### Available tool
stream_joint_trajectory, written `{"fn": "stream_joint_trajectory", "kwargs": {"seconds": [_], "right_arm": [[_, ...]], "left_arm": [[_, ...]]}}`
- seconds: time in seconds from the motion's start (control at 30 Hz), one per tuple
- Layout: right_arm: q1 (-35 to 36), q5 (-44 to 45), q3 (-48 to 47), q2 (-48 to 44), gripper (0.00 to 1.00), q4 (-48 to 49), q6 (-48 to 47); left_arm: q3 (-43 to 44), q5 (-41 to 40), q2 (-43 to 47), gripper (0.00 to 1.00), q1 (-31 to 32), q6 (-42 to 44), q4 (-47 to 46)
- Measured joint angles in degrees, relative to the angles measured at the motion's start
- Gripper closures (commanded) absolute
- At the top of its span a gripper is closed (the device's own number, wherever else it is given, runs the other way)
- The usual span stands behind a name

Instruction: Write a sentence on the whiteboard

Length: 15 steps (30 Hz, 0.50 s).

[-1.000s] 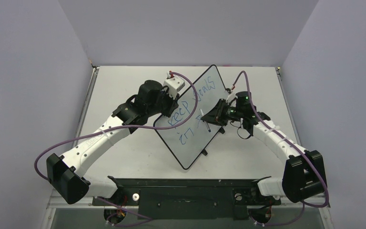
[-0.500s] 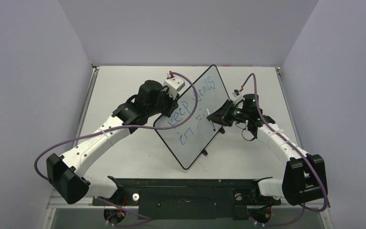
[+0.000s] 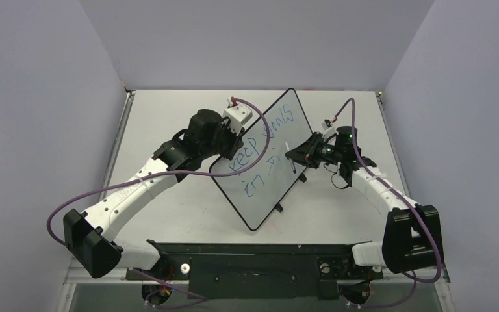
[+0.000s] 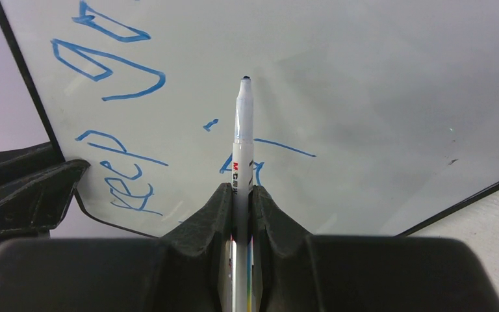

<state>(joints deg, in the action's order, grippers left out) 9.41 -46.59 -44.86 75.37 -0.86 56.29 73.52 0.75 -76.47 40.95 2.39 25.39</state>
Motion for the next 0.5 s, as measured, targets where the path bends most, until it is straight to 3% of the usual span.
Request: {"fn": "stream_joint_trajectory", "kwargs": {"seconds": [0.5], "right_arm": [[0.04,-0.90,-0.59,4.13,1.00,0.79,0.09]], "left_arm": [[0.00,-0.09,0.00,1.00,0.00,0.00,0.02]]}}
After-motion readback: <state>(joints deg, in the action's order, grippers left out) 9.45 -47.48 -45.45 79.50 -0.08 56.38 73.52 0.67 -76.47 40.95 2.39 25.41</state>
